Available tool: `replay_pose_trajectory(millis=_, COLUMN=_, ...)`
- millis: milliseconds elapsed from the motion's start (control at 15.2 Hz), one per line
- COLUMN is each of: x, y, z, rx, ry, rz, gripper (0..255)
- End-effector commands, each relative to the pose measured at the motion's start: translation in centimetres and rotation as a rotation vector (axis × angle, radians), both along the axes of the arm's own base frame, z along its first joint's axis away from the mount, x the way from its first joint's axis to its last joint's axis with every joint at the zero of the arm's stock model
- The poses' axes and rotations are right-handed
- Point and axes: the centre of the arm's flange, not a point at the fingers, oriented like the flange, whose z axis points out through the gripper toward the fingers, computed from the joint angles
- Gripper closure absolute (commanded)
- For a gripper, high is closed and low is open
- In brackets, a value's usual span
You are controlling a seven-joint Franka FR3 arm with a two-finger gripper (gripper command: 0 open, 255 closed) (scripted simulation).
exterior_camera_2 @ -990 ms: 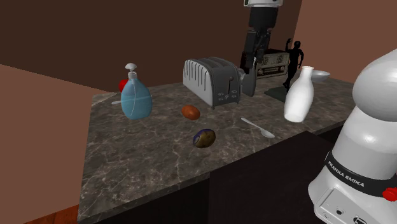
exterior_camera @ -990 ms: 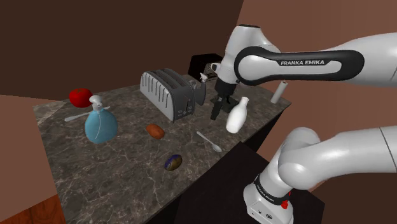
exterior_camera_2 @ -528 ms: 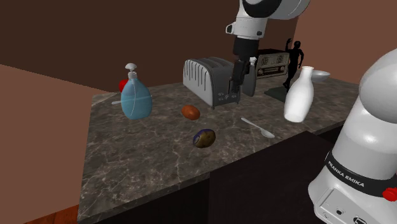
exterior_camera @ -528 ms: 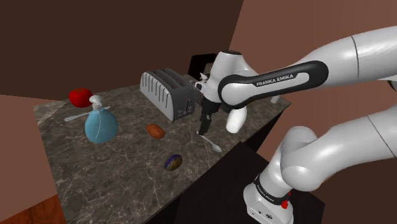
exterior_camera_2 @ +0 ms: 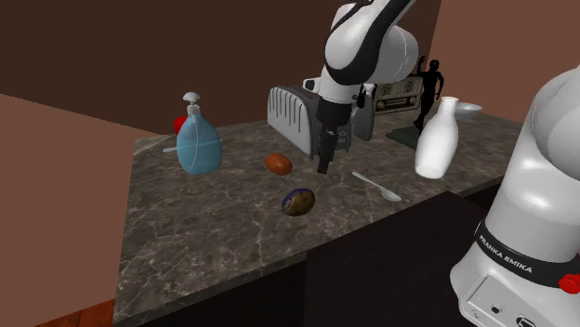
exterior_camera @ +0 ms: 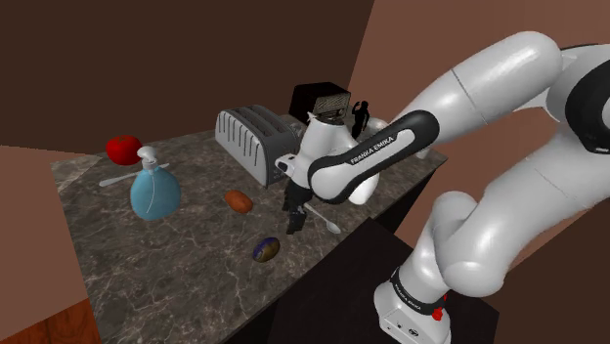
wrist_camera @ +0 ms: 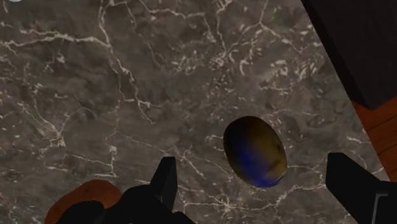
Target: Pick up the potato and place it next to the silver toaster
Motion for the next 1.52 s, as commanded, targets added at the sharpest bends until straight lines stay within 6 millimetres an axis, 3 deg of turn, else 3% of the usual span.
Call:
replay_pose_trajectory(millis=0, x=0.1, y=1.3, z=-2.1, rx=0.010, ry=-0.014, rz=0.070, gripper=0)
replay_pose_trajectory(millis=264, x=0.3, y=3.7, z=-6.0, rx=0.029, ry=-0.032, rz=0.190, gripper=0)
replay_pose_trajectory(millis=726, x=0.6, y=4.3, z=-9.6, rx=0.029, ry=-0.032, rz=0.190, gripper=0)
replay_pose_trajectory(millis=1254, x=0.6, y=4.4, z=-9.9, rx=0.029, ry=-0.032, rz=0.190, gripper=0)
replay_pose_trajectory(millis=1320, x=0.6, y=4.4, z=-9.9, rx=0.029, ry=-0.032, rz=0.190, gripper=255)
replay_pose_trajectory(millis=1452, x=0.6, y=4.4, z=-9.9, rx=0.029, ry=-0.032, rz=0.190, gripper=255)
